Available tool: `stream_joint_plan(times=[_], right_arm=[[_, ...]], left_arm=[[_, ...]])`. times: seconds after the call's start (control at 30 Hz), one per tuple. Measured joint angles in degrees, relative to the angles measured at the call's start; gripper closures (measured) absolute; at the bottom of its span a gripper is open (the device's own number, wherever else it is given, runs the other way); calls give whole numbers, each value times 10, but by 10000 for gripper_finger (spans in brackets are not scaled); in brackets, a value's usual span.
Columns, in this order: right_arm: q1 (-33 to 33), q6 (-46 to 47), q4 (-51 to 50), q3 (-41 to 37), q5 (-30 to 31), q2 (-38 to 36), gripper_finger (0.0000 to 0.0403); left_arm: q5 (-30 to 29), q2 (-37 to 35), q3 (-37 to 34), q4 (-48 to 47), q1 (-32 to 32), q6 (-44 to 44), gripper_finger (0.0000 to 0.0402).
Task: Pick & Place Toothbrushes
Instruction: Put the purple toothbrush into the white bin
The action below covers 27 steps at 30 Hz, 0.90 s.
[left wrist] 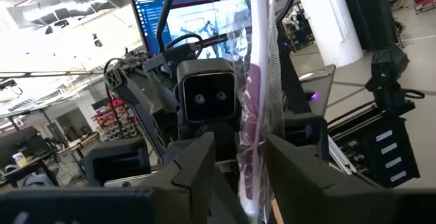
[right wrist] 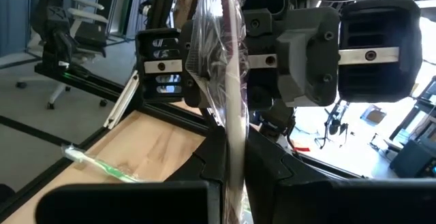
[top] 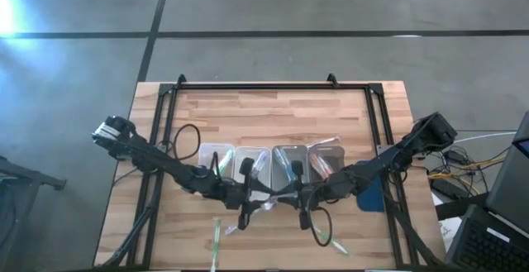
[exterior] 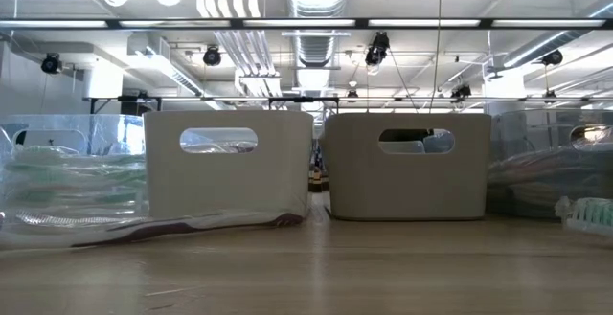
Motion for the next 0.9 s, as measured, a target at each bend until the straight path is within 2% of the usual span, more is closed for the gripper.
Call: stream_joint_plan(times=[0.13,0.37,0.5,0.9], right_arm=[[0,1,0,0,1,0,380],[-1,0,-3,0,3,0,379],[-1,14,-8,0,3,0,367],[-1,27,-17,0,3,-6,290]], left_arm=[[0,0,-1,0,0,0,290],[1,0,-2,-6,0,-3,380],[1,0,-2,-8,0,-3,379],[2,0,-1,-25,0,-1,379]])
